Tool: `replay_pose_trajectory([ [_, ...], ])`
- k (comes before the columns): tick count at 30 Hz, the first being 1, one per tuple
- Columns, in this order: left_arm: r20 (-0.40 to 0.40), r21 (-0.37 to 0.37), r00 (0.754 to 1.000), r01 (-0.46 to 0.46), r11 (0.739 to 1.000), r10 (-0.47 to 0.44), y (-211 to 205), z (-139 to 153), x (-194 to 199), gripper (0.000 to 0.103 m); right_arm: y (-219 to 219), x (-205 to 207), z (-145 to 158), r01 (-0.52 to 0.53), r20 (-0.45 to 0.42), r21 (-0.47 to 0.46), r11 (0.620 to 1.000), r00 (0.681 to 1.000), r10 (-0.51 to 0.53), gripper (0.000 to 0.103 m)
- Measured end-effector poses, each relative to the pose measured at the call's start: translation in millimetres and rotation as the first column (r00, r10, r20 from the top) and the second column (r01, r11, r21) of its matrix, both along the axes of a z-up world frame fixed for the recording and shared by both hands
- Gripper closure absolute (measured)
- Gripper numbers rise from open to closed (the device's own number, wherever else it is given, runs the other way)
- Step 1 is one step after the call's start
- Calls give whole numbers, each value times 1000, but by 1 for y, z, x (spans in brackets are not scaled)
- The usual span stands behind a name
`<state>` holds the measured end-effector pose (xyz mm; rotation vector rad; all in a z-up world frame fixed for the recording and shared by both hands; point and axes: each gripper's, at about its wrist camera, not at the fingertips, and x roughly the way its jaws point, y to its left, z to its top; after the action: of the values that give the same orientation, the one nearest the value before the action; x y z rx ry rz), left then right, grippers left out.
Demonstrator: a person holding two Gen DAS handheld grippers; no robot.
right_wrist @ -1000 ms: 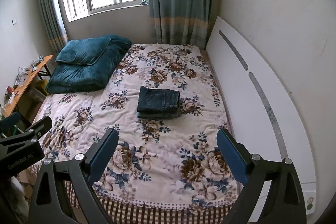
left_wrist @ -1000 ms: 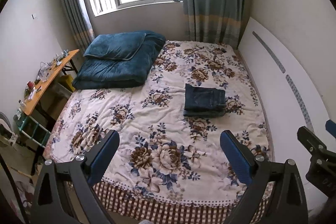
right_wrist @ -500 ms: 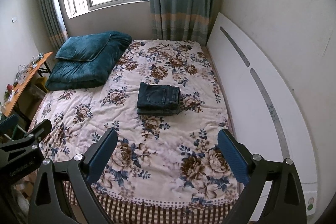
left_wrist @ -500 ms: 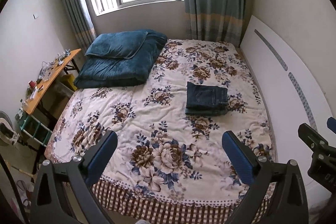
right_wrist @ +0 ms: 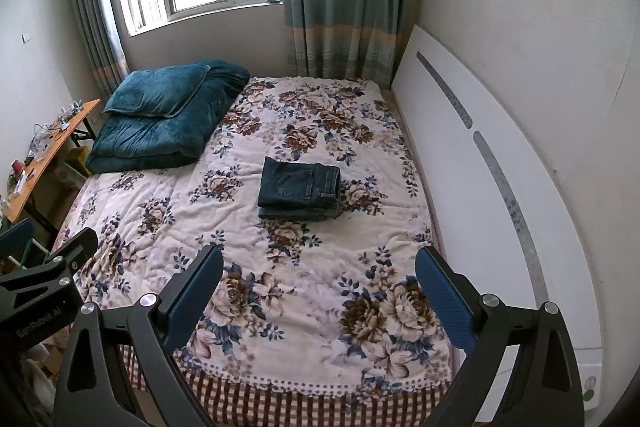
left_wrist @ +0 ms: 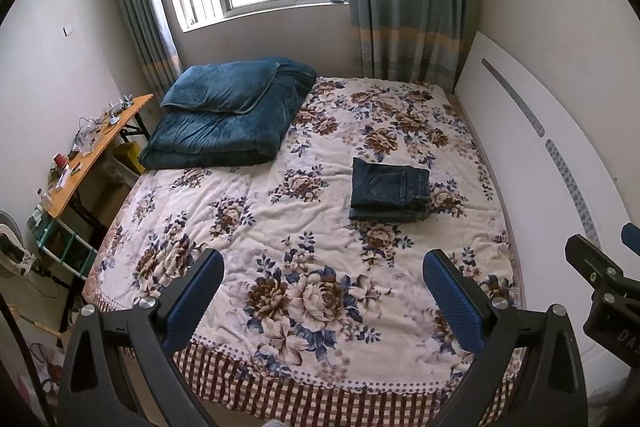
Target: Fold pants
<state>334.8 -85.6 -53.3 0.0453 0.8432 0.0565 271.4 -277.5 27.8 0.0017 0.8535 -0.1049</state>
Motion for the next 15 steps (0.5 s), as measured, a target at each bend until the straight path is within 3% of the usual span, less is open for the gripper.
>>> replay_pose_trajectory([
  [15,-4,-12,1000,9,1000,-9,-5,4,1,1,-4,-6,-1,-3,-5,-2,1000,1000,3,4],
])
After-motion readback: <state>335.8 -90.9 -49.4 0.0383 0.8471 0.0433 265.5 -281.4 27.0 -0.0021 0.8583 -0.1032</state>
